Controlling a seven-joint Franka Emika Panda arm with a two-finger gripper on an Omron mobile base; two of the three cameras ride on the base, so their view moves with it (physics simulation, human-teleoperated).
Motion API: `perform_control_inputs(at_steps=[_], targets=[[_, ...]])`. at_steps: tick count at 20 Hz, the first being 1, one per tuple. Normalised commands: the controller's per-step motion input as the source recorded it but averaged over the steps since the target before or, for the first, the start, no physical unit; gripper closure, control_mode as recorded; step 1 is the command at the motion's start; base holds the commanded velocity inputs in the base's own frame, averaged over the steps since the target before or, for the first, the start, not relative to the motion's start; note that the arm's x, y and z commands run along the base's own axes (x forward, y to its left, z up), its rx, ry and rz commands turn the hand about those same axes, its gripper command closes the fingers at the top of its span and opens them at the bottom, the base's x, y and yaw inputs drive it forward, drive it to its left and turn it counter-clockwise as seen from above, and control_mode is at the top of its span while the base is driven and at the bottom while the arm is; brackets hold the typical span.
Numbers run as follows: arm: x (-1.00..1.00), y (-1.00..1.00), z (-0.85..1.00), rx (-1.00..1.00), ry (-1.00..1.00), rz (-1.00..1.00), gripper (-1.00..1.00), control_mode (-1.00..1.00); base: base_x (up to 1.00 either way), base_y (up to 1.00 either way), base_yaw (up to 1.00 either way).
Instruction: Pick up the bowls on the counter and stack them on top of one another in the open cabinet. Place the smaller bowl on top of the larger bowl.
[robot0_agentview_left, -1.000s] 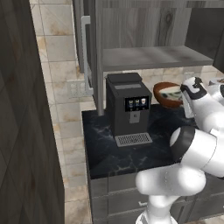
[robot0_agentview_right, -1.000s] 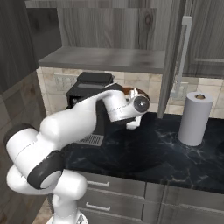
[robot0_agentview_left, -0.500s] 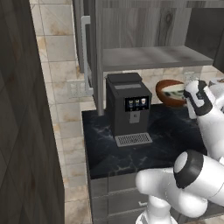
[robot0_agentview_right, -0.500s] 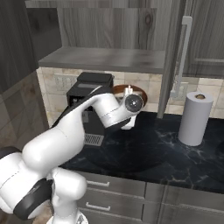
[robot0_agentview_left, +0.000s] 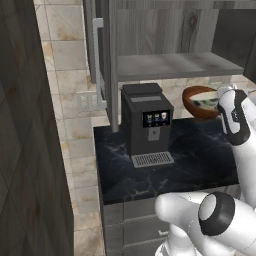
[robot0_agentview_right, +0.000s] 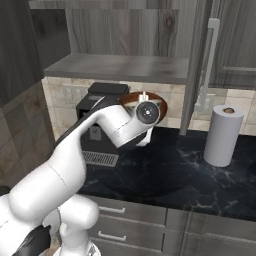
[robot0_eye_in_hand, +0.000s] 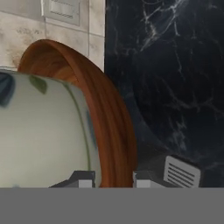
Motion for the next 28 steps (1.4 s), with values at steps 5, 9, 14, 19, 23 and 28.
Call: perform_control_inputs(at_steps=[5, 9, 14, 19, 23, 28], targets=[[-0.36, 0.02, 0.45, -0.01, 0.02, 0.00, 1.00, -1.00, 0.00, 0.00, 0.00], [-0.34, 0.04, 0.47, -0.01, 0.02, 0.00, 1.00, -1.00, 0.00, 0.00, 0.00], [-0.25, 0.07, 0.49, 0.00, 0.01, 0.00, 1.00, -1.00, 0.00, 0.00, 0.00], [-0.21, 0.09, 0.47, 0.00, 0.00, 0.00, 1.00, -1.00, 0.00, 0.00, 0.00], [-0.15, 0.15, 0.40, 0.00, 0.00, 0.00, 1.00, -1.00, 0.00, 0.00, 0.00], [-0.02, 0.24, 0.29, 0.00, 0.00, 0.00, 1.00, -1.00, 0.00, 0.00, 0.00]])
